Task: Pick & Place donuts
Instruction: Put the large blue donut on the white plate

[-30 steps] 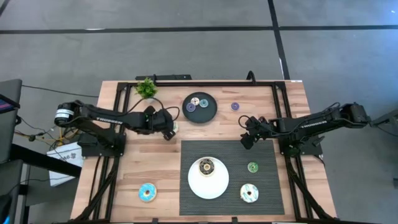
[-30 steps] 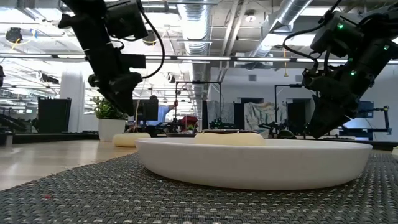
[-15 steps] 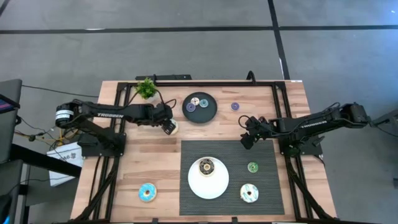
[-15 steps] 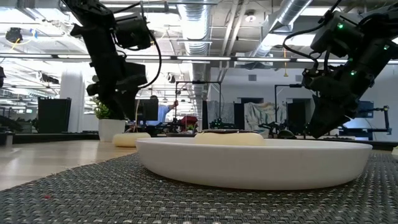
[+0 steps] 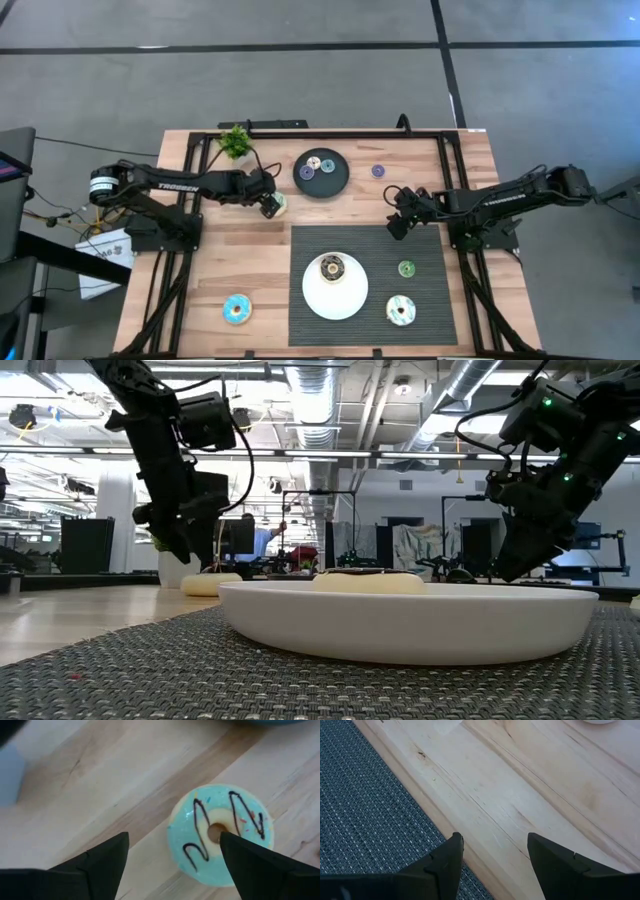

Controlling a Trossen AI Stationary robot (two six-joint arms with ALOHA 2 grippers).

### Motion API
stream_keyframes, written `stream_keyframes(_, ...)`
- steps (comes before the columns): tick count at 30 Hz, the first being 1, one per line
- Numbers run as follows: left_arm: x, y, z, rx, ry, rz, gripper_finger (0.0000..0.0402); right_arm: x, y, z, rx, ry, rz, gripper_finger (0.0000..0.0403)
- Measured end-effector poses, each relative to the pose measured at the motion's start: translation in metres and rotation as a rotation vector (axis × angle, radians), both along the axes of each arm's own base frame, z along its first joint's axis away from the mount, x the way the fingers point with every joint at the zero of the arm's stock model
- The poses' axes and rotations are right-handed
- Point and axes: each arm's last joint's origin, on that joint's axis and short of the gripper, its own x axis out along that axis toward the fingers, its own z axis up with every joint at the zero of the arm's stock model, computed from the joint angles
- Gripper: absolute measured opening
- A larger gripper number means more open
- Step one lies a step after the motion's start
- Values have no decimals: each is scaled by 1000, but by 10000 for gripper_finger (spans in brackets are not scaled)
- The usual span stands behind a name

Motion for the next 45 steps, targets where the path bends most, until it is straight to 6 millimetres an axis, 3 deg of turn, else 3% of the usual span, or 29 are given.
stream_keyframes(12,0,0,-7,-1,-26,-13,308,0,0,0,0,0,0,210)
stream_keyframes(23,18,5,-42,-15,75,-26,308,0,0,0,0,-3,0,210)
stream_keyframes(29,22,7,-37,-13,75,-27,307,0,0,0,0,-3,0,210)
stream_keyframes(45,23,7,-34,-21,62,-35,209,0,0,0,0,-2,0,210)
